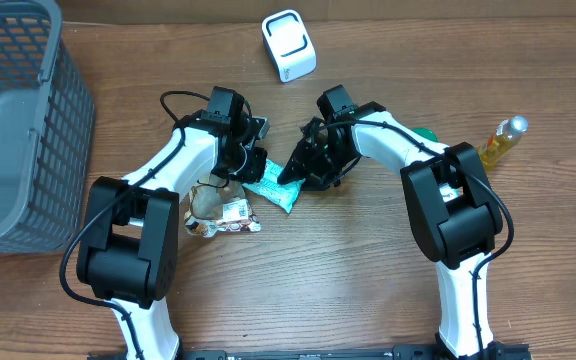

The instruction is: Scan the item barcode

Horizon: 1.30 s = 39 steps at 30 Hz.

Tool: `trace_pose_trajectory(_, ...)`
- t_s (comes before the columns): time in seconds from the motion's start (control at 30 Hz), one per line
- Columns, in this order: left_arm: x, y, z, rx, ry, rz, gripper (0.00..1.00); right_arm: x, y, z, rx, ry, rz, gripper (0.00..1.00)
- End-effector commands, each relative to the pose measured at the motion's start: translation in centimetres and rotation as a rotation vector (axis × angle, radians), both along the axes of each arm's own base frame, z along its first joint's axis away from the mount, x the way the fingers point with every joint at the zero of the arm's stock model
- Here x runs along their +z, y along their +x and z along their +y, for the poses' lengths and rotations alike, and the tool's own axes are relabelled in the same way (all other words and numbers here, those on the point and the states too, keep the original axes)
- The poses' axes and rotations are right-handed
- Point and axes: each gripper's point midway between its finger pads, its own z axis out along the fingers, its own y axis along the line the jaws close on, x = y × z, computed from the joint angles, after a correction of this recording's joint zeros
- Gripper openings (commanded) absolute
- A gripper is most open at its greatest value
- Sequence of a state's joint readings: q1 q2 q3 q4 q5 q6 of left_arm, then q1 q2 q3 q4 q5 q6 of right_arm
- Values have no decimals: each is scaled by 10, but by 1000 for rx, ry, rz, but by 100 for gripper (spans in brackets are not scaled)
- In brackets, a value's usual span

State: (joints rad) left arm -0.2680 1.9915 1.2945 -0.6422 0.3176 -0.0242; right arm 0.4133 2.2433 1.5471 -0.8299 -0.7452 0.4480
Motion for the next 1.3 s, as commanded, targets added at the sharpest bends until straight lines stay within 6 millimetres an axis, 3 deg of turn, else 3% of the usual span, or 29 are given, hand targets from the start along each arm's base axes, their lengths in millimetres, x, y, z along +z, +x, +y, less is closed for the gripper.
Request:
trace_pose_trajectory(0.0, -10, -12, 2, 4, 22, 32, 7, -2, -12, 2, 11, 13, 54, 36)
trace_pose_trajectory(0.47, -10, -12, 2, 4, 21, 33, 8, 11, -3, 12, 14, 127, 25, 25)
trace_pose_trajectory(0.57, -9, -11, 2, 4, 20, 29, 8, 11, -1, 12, 11, 129, 19, 18)
trace_pose_trajectory(0.73, -9, -10, 2, 4, 19, 26, 8, 11, 0, 11, 8, 130, 20, 20)
trace_pose_trajectory(0.93, -5, -7, -4, -3, -13, 18, 11, 11, 0, 11, 14, 131, 14, 4)
trace_pose_trajectory(1.07, 20, 10, -15, -10, -79, -41, 17, 11, 0, 9, 45, 141, -20, 4)
trace_pose_trajectory(1.27, 96, 60, -4, 35, -116, -205, 19, 11, 7, 0, 73, 156, -73, 4)
